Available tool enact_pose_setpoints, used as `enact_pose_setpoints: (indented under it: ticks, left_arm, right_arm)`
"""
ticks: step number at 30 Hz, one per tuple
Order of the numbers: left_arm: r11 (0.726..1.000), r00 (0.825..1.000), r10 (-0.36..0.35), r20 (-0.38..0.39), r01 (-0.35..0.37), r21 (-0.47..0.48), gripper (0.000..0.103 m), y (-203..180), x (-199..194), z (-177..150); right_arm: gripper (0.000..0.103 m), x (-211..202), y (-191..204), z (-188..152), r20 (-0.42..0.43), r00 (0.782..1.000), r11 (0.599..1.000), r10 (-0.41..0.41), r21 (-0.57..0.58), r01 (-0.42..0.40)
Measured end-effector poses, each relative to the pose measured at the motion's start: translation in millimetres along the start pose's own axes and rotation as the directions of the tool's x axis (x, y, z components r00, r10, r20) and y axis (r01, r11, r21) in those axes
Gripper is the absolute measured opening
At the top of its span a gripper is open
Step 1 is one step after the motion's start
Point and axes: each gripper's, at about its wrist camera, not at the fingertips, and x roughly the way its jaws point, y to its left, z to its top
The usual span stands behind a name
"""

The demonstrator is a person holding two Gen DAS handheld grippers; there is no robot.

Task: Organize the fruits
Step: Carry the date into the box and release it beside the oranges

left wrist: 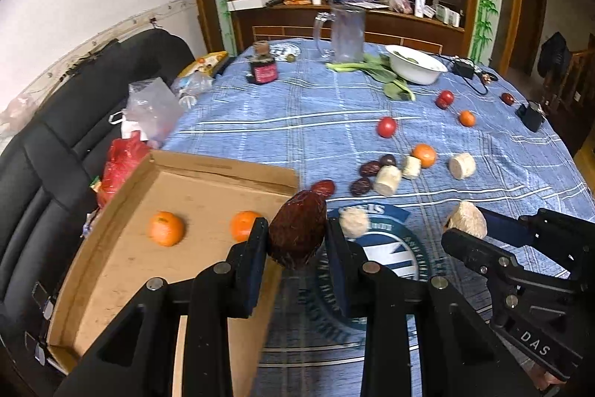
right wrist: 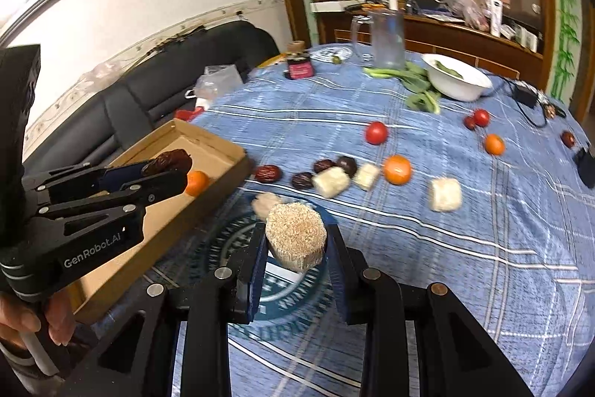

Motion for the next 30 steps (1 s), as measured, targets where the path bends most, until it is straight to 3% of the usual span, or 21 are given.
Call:
enact_pose_setpoints:
  ticks: [16, 30]
  left_arm:
    - [0.993, 0.998, 0.064, -0.022, -0.066, -0.095, 0.03, 78, -1, -2]
    - [0.989, 0.996, 0.058, -0.068, -0.067, -0.135, 0.03, 106, 15, -10]
  right_arm:
    - [0.034, 27, 62, 23, -0.015, 0.996, 0.991, 0.091, -0.092, -0.092]
    - [0.034, 59, 94, 27, -0.073, 0.988, 0.981, 0.134, -0.131, -0.142]
